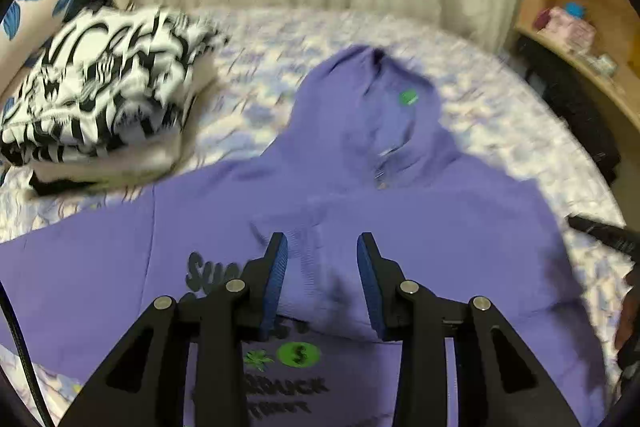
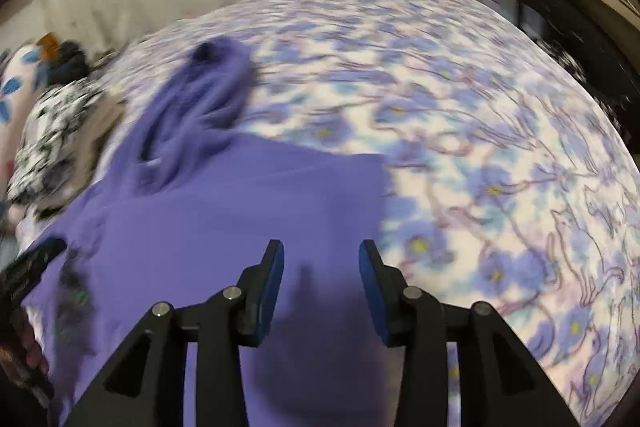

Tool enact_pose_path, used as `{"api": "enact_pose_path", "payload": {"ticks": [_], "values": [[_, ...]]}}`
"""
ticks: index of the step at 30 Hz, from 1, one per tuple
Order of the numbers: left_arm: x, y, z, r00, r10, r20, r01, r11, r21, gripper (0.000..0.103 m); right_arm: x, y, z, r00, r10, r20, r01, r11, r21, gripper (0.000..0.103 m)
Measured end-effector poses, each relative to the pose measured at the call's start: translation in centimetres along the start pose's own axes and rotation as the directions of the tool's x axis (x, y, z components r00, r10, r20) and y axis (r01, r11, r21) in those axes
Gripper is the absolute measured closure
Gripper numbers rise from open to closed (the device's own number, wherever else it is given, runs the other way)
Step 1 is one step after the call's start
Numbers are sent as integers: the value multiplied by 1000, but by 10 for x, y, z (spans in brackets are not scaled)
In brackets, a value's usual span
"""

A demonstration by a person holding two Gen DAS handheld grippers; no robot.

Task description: Fold large clothes

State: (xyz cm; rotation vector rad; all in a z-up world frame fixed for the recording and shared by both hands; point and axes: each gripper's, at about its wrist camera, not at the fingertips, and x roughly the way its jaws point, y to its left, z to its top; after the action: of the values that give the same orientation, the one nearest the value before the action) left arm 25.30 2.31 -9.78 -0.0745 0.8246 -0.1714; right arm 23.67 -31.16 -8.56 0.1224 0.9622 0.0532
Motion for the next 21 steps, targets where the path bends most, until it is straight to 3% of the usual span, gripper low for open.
{"api": "enact_pose_path", "payload": {"ticks": [3,6,9,12,14,15,16,17,21], "values": [[-7,-18,-2,998,-20,-52,20,1000,4,69,-1,36,-12,997,63,-33,-65,996,-57,64],[11,-37,-12,992,-26,-120,26,1000,-2,69,6,69,-26,993,108,-45,-112,989,-101,64],[37,-55,-32,985,15,-170,-9,999,34,69,20,84,-39,994,90,-67,-98,987,-126,64],[53,-64,-51,979,81,-189,-64,994,92,67,36,73,-50,996,2,-91,-14,991,-133,64],[50,-62,-54,983,71,-170,-55,994,98,63,32,53,-56,996,34,-80,-42,993,-108,62],[50,-59,-54,983,64,-170,-50,995,90,61,28,39,-58,997,-26,-70,19,995,-94,63],[49,-54,-53,983,47,-177,-35,997,71,60,23,27,-59,995,-91,-48,86,992,-97,68],[48,-50,-52,983,25,-182,-17,999,50,60,18,13,-61,994,-105,-40,101,991,-88,73],[49,-38,-47,983,-5,-185,6,1000,2,60,5,-22,-67,996,-65,-57,64,998,-9,86]]}}
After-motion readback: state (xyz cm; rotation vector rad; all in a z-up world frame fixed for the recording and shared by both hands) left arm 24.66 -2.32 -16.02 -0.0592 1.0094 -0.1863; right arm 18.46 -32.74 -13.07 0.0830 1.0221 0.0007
